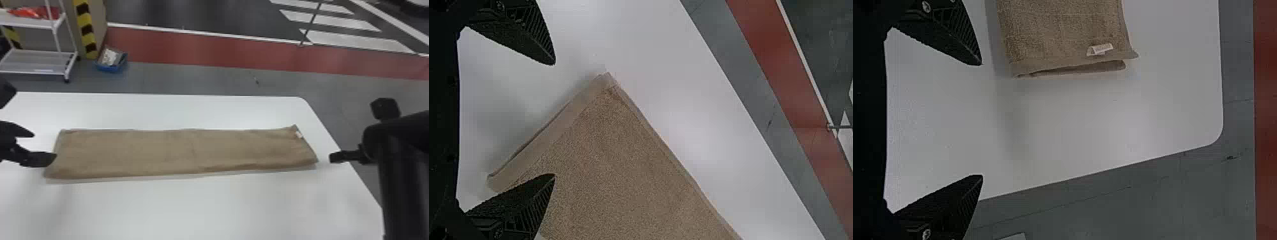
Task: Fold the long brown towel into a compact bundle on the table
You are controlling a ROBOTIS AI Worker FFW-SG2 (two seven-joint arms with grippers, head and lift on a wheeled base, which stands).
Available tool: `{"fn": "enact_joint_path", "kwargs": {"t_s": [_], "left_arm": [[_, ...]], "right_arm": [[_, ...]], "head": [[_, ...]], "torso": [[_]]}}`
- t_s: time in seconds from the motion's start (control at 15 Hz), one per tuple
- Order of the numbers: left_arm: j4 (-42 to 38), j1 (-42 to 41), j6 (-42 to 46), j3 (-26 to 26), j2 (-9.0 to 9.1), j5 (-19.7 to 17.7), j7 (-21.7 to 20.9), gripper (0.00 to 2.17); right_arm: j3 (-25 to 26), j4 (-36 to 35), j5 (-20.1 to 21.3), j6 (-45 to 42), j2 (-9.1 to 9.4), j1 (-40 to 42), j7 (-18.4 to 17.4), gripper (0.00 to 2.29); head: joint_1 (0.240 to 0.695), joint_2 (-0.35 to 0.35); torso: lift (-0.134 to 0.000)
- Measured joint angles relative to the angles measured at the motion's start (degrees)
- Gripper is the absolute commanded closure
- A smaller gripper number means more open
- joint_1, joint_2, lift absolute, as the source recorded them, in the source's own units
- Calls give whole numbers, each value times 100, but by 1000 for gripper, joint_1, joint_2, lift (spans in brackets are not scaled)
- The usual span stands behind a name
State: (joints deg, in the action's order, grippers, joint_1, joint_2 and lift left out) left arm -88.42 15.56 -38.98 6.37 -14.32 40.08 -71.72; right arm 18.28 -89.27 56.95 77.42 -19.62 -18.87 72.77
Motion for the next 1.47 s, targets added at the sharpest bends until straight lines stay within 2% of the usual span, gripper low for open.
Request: {"fn": "enact_joint_path", "kwargs": {"t_s": [0.67, 0.8, 0.93, 1.07, 1.2, 1.33, 1.47], "left_arm": [[0, 35, -168, 19, 73, 9, 40, 87], [14, 73, -468, 51, 81, -73, 105, 124], [55, 164, -1230, 89, 121, -392, 310, 147], [67, 220, -2132, 119, 172, -809, 696, 147], [37, 243, -2933, 117, 261, -1061, 1155, 147], [-5, 248, -3301, 110, 369, -1241, 1525, 147], [-32, 264, -3506, 103, 455, -1327, 1711, 147]], "right_arm": [[-8, 150, -34, -85, -6, -11, -77, 80], [-8, 204, -42, -129, -3, -11, -100, 80], [-5, 257, -76, -164, 0, -10, -129, 80], [-7, 277, -91, -175, 2, -5, -139, 80], [-9, 299, -96, -189, 2, -3, -148, 80], [-8, 352, -98, -236, 2, -3, -158, 80], [15, 387, -115, -297, 2, 10, -163, 80]], "head": [[695, -238], [695, -234], [695, -232], [695, -233], [695, -234], [695, -243], [695, -251]], "torso": [[-125], [-125], [-125], [-125], [-125], [-125], [-125]]}}
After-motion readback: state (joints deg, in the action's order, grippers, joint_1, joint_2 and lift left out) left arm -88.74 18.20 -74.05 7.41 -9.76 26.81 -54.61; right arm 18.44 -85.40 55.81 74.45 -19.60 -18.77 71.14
